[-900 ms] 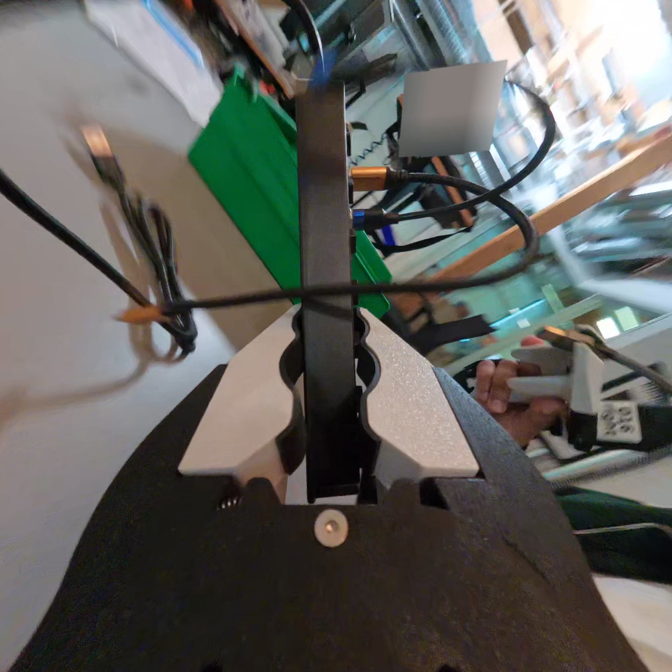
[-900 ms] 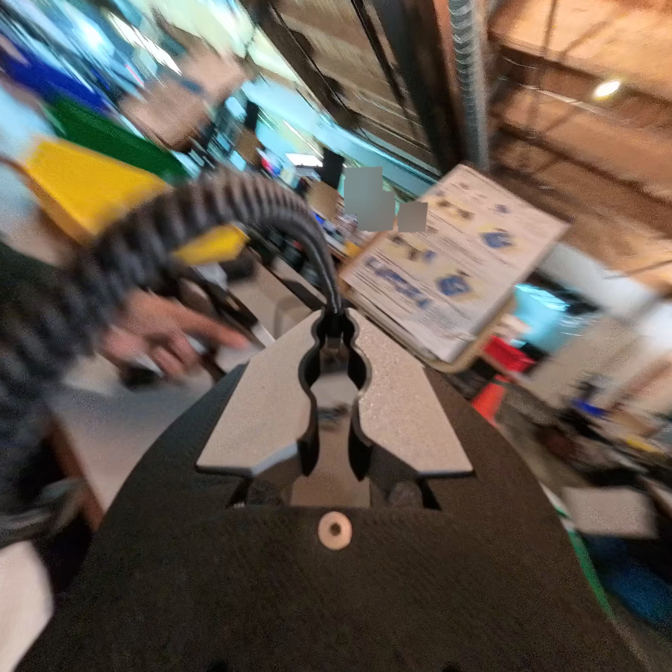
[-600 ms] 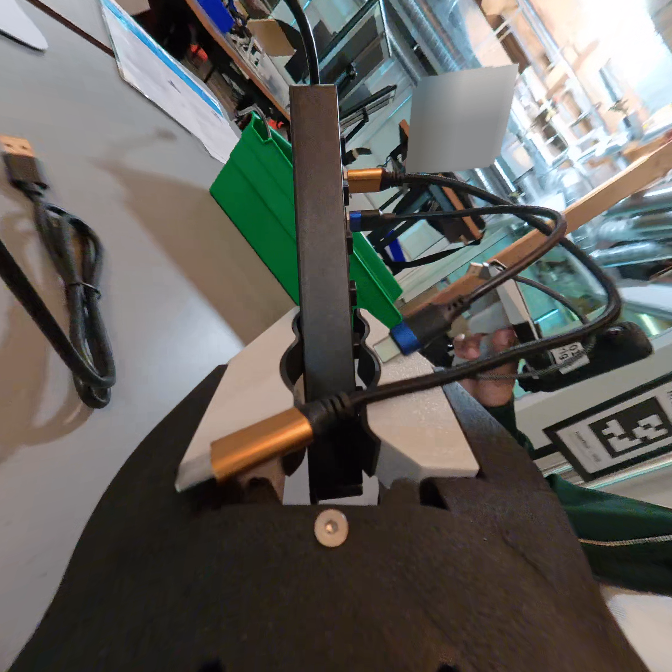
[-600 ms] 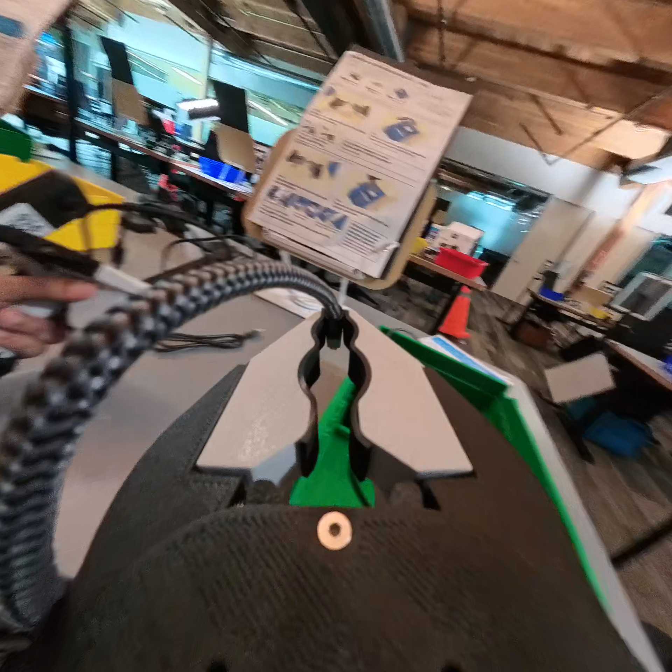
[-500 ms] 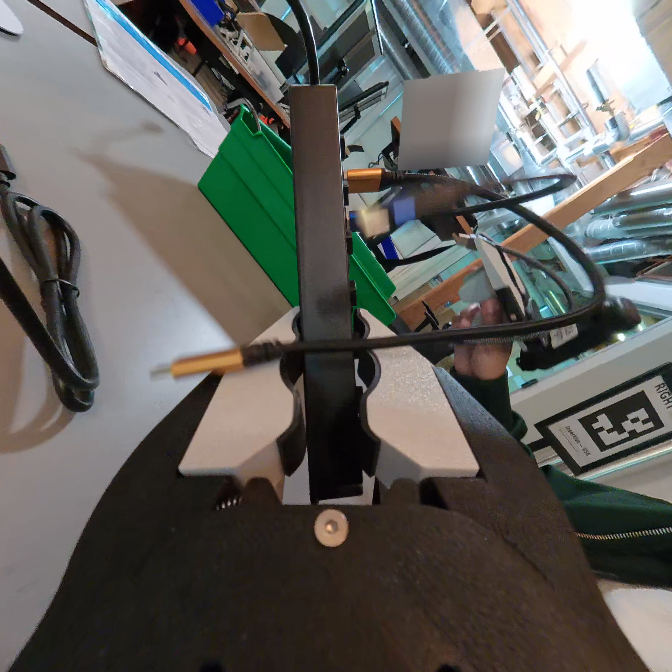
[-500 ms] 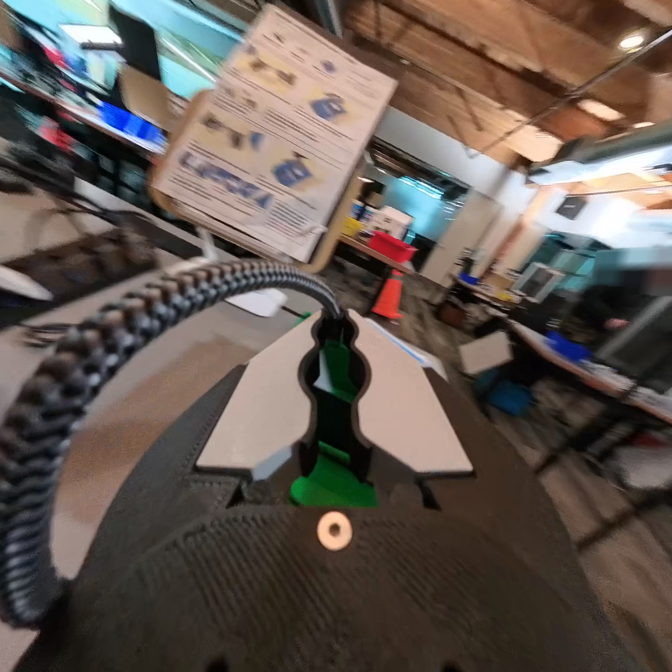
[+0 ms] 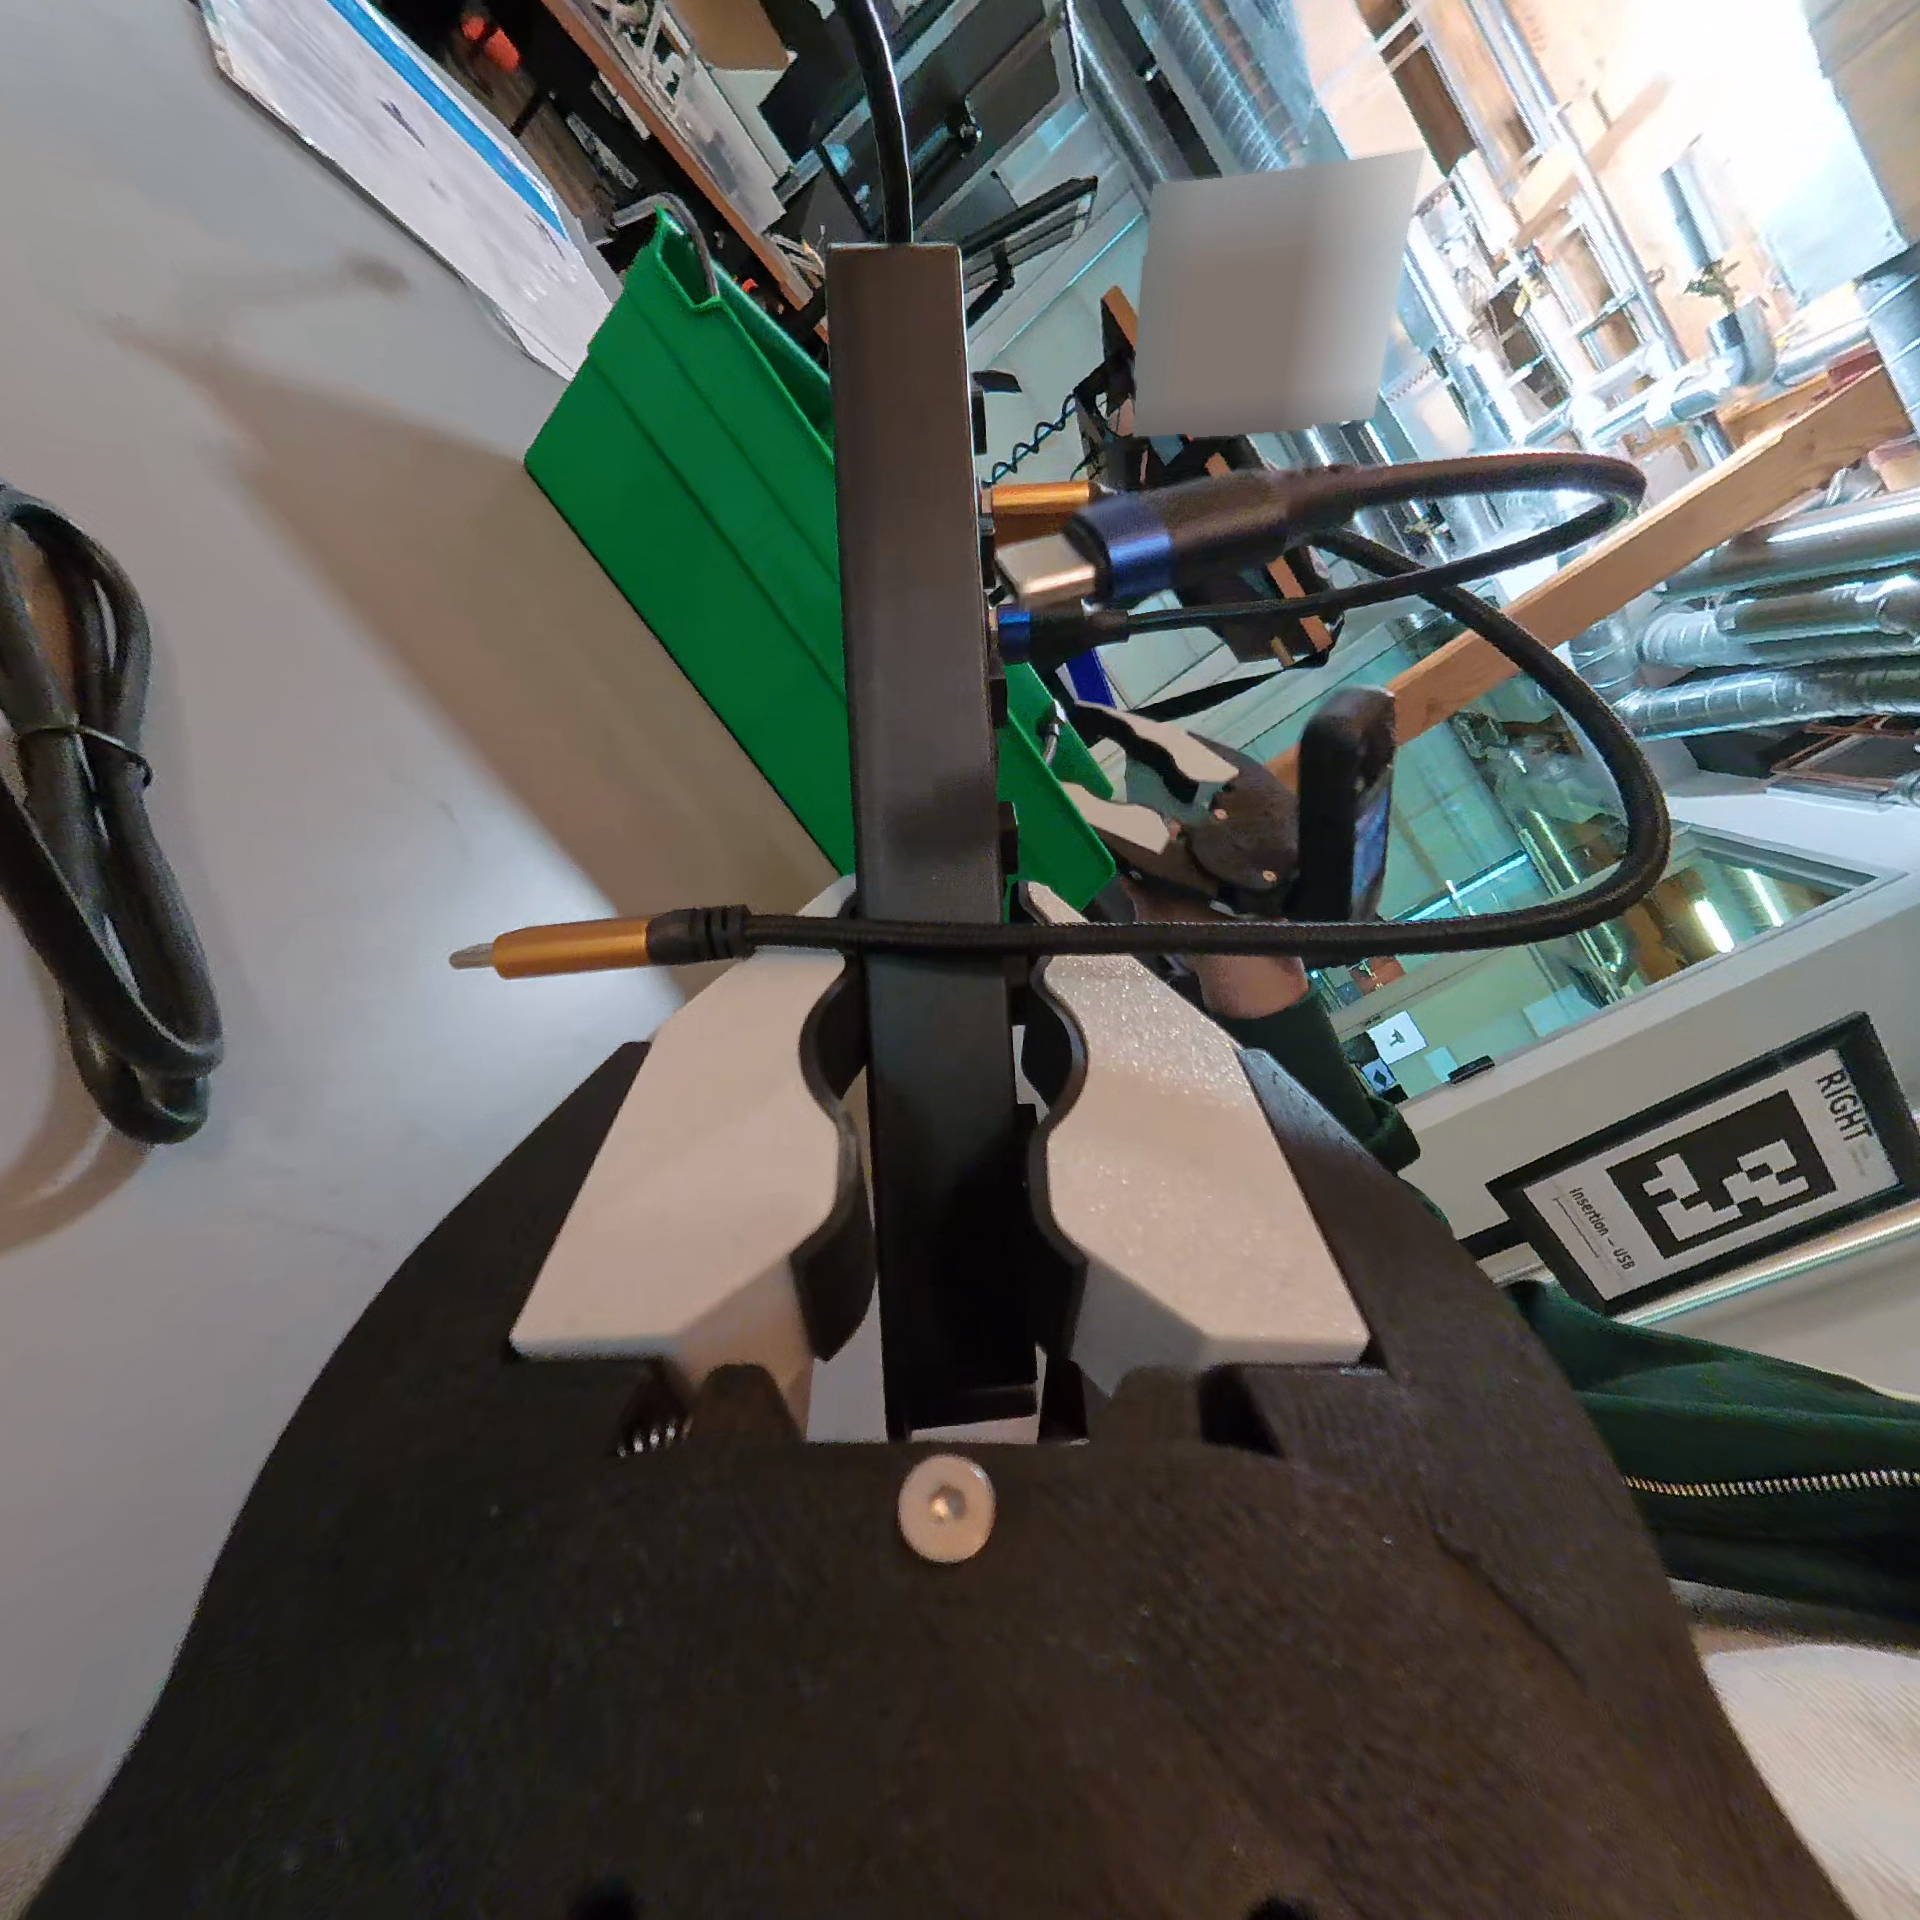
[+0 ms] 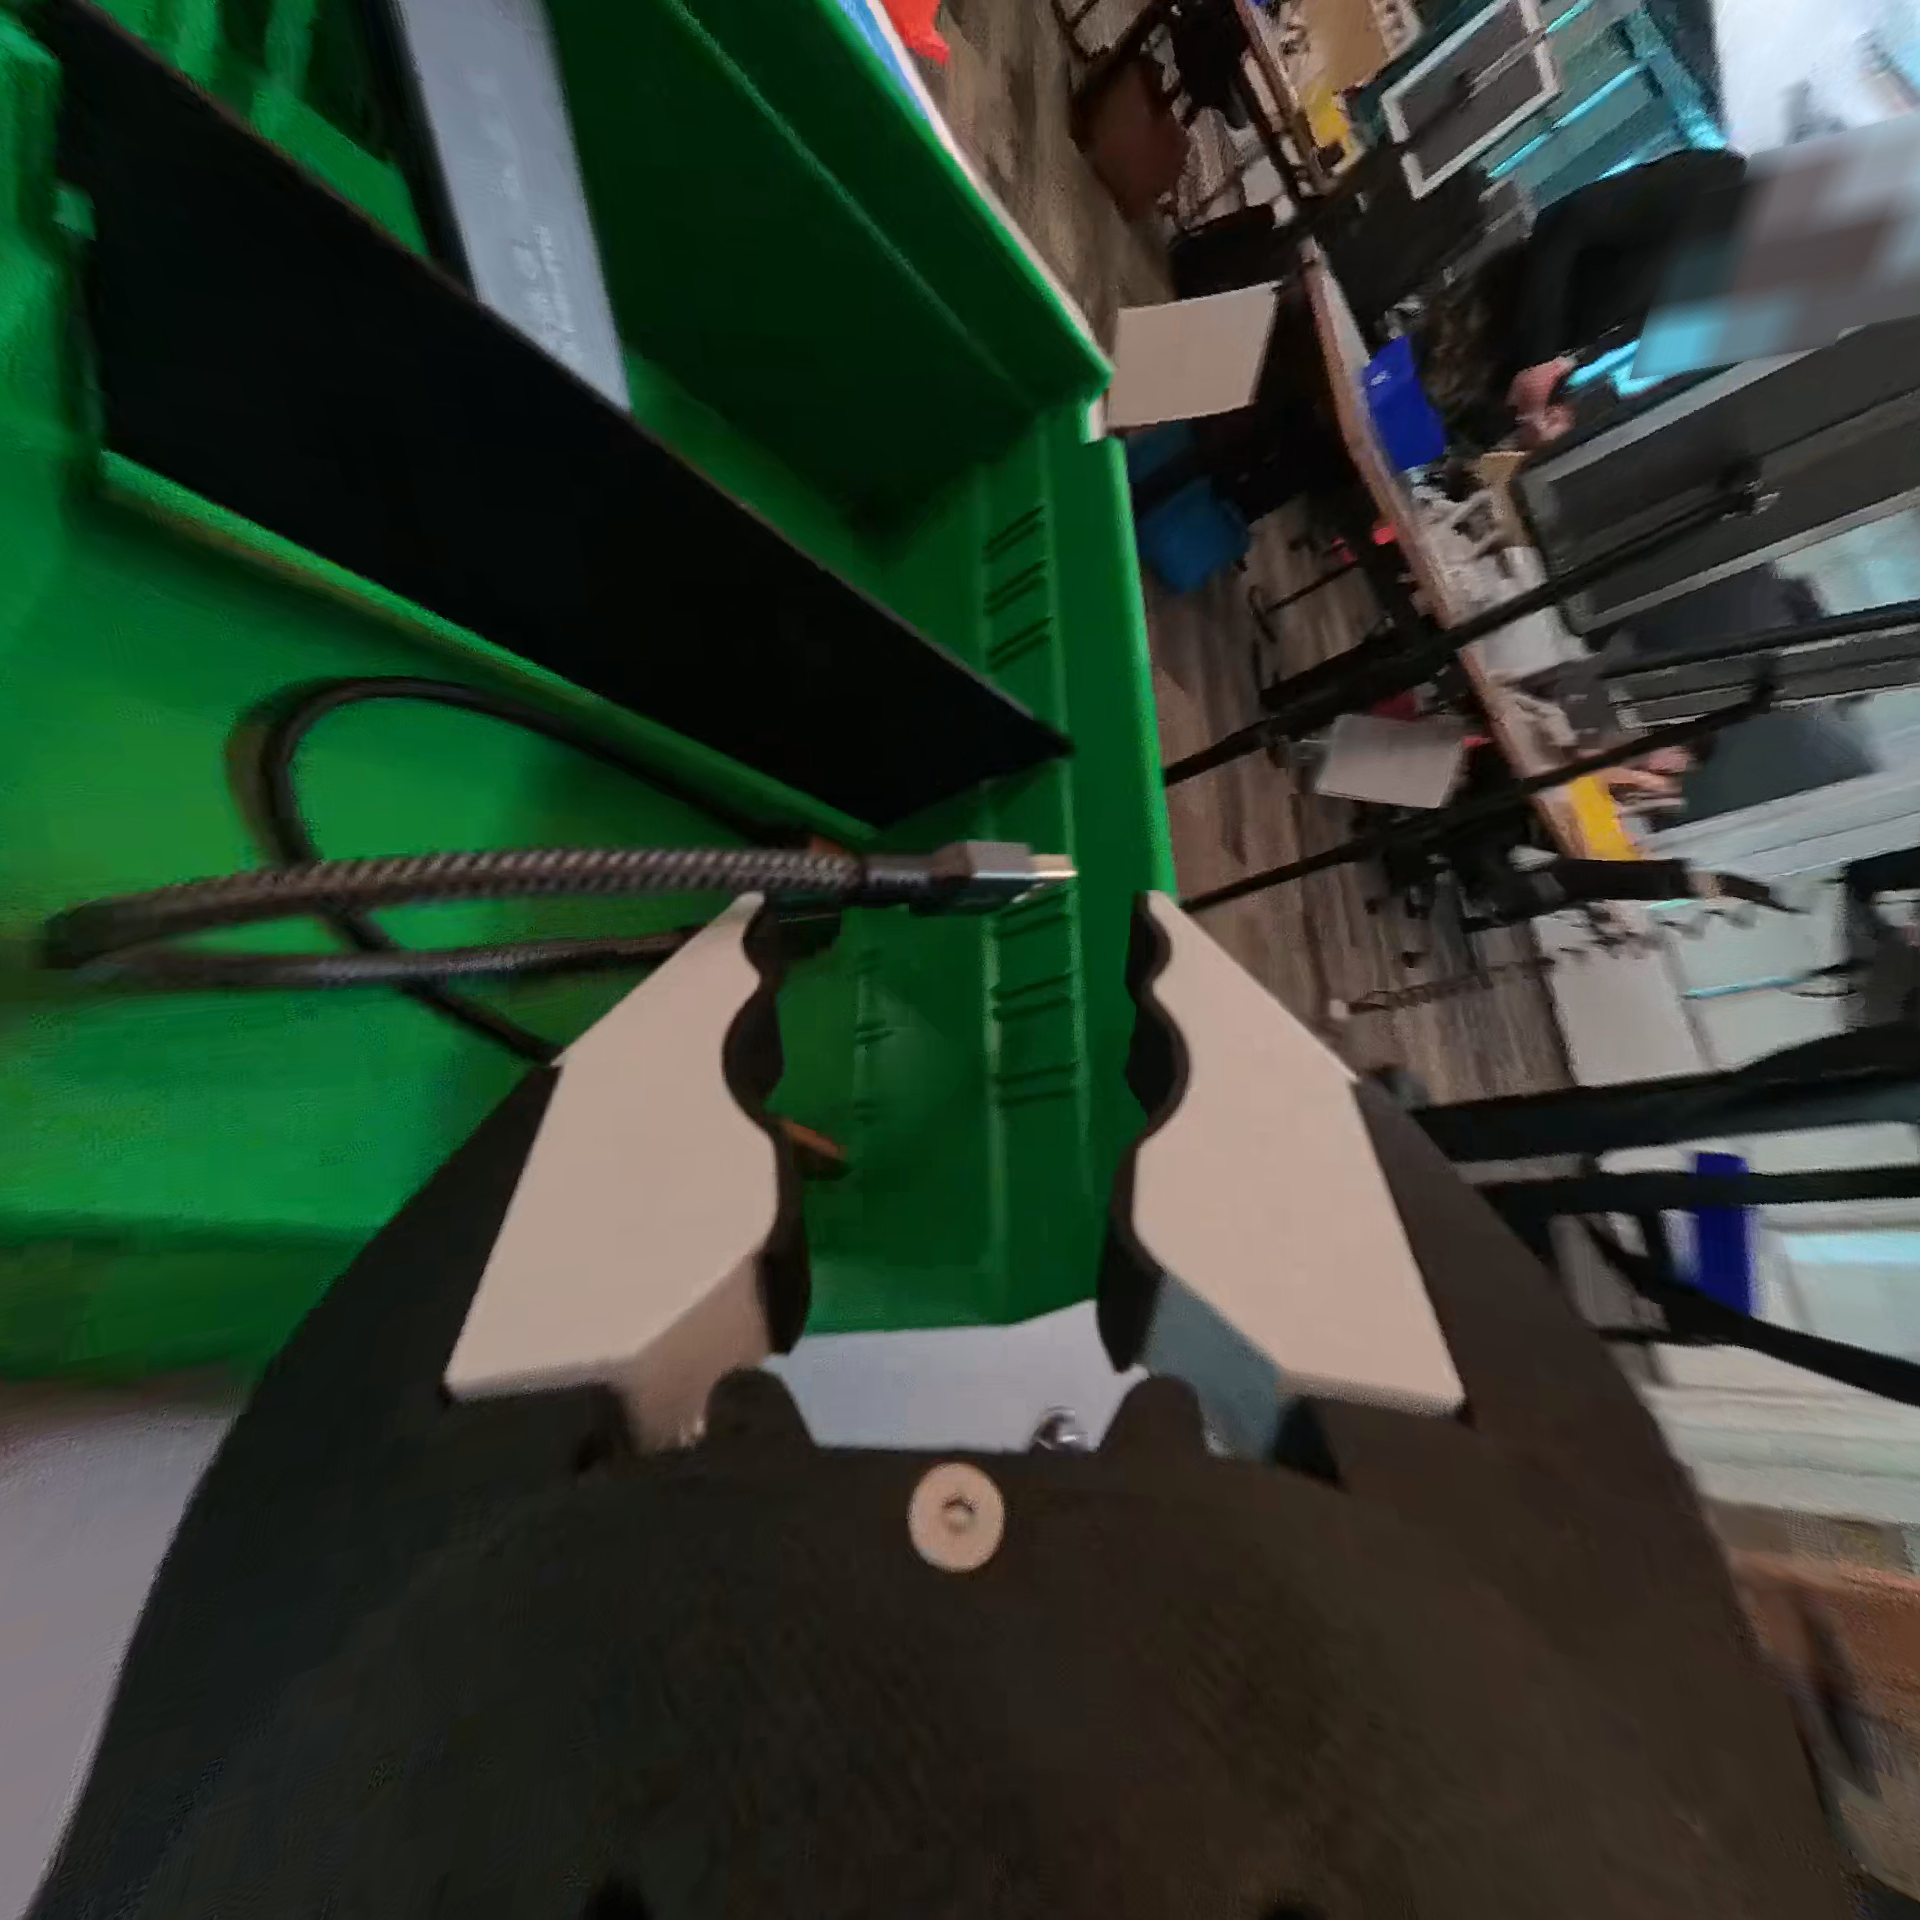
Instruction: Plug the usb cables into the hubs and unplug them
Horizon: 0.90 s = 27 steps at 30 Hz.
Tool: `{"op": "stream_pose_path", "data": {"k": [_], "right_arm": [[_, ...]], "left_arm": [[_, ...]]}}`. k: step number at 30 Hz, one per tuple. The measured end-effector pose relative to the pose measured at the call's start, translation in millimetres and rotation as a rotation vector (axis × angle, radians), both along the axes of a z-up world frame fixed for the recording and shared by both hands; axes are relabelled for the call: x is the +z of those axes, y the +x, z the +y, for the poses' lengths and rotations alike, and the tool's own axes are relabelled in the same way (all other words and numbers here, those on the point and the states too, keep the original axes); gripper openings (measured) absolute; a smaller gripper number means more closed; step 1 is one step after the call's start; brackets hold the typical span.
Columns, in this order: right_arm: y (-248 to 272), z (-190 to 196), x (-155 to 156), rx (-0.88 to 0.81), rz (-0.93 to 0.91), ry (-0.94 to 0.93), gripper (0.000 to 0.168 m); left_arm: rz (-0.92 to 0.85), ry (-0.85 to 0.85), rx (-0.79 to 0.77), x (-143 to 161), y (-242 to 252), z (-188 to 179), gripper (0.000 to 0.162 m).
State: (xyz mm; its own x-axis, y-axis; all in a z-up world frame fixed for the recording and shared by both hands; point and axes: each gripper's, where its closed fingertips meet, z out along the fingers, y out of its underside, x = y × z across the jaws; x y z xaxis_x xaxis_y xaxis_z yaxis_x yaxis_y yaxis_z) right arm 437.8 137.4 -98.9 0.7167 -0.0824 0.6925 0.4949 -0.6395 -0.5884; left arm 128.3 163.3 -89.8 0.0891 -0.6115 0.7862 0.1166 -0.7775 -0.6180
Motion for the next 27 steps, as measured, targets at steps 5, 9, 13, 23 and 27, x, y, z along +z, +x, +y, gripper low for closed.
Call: {"op": "stream_pose_path", "data": {"k": [5,9,13,23,27], "right_arm": [[-1,-21,5,-0.012,0.140,-0.002,0.068],[-27,-15,16,0.067,0.273,0.067,0.056],[-30,-24,-19,0.034,0.236,-0.151,0.061],[-38,-7,20,0.106,0.876,0.227,0.067],[-38,-6,31,0.156,0.867,0.288,0.064]], "left_arm": [[0.002,-0.024,0.002,-6,-2,4,0.022],[0.008,-0.028,0.000,-8,-1,4,0.022],[0.015,-0.034,-0.010,-10,1,2,0.022],[0.021,-0.048,-0.028,-14,3,0,0.022],[0.020,-0.060,-0.029,-16,3,0,0.022]]}}
